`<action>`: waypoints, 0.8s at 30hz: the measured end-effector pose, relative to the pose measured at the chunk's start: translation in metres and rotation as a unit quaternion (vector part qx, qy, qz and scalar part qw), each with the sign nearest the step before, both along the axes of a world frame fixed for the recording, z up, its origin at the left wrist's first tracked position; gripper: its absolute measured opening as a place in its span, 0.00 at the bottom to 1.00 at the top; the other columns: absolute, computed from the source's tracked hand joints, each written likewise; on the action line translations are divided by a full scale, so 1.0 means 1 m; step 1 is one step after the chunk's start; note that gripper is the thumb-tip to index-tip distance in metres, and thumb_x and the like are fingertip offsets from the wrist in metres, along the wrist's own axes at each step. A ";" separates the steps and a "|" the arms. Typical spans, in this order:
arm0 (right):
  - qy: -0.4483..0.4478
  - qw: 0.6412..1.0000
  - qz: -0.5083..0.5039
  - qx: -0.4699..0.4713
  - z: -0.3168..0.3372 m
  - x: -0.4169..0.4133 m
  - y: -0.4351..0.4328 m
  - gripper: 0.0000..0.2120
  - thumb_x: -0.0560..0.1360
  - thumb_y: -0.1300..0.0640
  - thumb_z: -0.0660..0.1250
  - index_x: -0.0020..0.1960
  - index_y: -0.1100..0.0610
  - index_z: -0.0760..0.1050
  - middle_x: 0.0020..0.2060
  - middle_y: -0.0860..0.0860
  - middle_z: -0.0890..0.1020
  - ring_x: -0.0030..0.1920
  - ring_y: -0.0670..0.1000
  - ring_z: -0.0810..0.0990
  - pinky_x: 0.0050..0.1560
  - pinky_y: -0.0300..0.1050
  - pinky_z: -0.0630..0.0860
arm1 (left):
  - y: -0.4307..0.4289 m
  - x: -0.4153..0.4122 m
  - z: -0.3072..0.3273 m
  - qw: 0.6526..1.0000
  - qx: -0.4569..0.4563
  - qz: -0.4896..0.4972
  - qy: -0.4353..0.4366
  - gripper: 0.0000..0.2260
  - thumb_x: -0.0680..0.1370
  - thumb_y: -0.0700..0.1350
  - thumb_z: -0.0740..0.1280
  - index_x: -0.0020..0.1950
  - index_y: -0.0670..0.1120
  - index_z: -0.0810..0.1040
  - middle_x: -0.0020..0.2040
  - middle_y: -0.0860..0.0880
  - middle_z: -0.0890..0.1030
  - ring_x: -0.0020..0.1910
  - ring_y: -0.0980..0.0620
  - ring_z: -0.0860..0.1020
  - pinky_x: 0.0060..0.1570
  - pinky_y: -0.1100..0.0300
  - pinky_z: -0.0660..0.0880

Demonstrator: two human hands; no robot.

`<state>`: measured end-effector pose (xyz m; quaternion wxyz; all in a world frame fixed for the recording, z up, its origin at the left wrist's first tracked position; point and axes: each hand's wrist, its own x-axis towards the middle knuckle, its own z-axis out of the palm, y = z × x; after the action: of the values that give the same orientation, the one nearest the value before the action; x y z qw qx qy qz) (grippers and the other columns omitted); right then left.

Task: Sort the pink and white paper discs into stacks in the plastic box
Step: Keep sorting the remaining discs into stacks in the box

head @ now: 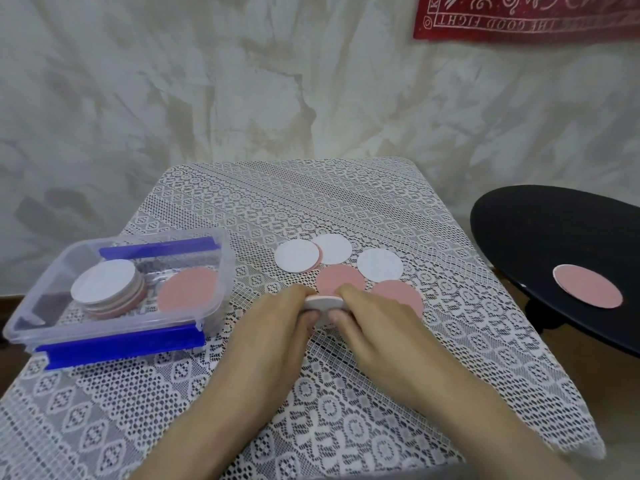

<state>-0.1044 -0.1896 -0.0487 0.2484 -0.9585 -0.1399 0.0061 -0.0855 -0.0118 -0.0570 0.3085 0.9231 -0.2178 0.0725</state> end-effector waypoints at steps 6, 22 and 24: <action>0.015 0.999 -0.004 -0.029 -0.003 -0.002 0.006 0.08 0.86 0.48 0.51 0.48 0.46 0.57 0.38 0.43 0.70 0.38 0.50 0.76 0.38 0.50 0.73 | -0.001 0.003 -0.004 0.999 0.024 0.015 0.022 0.03 0.84 0.49 0.59 0.50 0.53 0.70 0.41 0.58 0.74 0.40 0.59 0.72 0.40 0.60 0.71; -0.030 0.985 0.006 0.172 -0.003 0.002 0.042 0.06 0.82 0.44 0.61 0.54 0.44 0.75 0.37 0.43 0.80 0.37 0.44 0.77 0.39 0.49 0.77 | 0.046 -0.020 0.009 0.985 -0.141 0.065 0.076 0.05 0.81 0.55 0.63 0.55 0.61 0.73 0.42 0.56 0.83 0.39 0.57 0.80 0.40 0.49 0.79; -0.030 0.980 0.000 0.199 -0.002 0.002 0.050 0.08 0.81 0.44 0.63 0.59 0.40 0.74 0.38 0.41 0.79 0.37 0.43 0.78 0.41 0.47 0.77 | 0.054 -0.022 0.010 0.980 -0.166 0.072 0.083 0.04 0.81 0.54 0.63 0.54 0.61 0.74 0.41 0.55 0.82 0.37 0.56 0.80 0.38 0.48 0.78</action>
<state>-0.1024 -0.1392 -0.0506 0.4298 -0.8897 -0.1456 -0.0509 -0.1075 0.0420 -0.0470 0.4680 0.8754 -0.1091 0.0529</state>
